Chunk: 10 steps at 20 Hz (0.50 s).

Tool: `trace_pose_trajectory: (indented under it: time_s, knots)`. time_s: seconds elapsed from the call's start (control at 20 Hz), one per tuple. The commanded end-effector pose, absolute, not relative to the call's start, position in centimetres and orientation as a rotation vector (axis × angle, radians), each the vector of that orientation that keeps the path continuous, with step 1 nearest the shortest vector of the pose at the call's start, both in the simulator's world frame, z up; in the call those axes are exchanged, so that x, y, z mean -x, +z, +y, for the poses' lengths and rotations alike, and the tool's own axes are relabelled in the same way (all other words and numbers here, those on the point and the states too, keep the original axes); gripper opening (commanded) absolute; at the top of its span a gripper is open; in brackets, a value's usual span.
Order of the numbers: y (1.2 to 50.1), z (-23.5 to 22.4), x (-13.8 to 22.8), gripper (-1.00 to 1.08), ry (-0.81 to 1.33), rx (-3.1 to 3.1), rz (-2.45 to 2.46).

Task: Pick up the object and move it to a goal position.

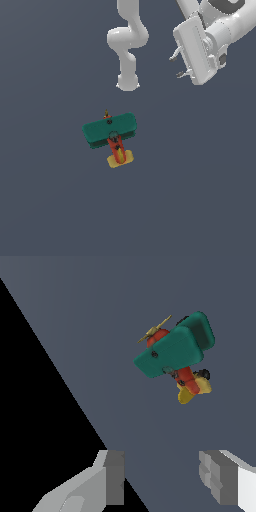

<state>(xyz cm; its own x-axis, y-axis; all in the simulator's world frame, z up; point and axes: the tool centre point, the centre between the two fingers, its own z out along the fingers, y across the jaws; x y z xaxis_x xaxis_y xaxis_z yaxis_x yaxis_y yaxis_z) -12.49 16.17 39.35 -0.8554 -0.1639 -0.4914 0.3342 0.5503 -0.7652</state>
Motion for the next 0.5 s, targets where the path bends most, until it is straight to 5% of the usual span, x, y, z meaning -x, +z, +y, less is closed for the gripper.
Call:
trace_pose_trajectory:
  time_s: [0.0,0.45]
  knots:
    - [38.4,16.3,12.3,0.28,-1.324,-0.089,2.261]
    - [33.8,15.9,11.6,0.28,-1.514,0.083,2.24]
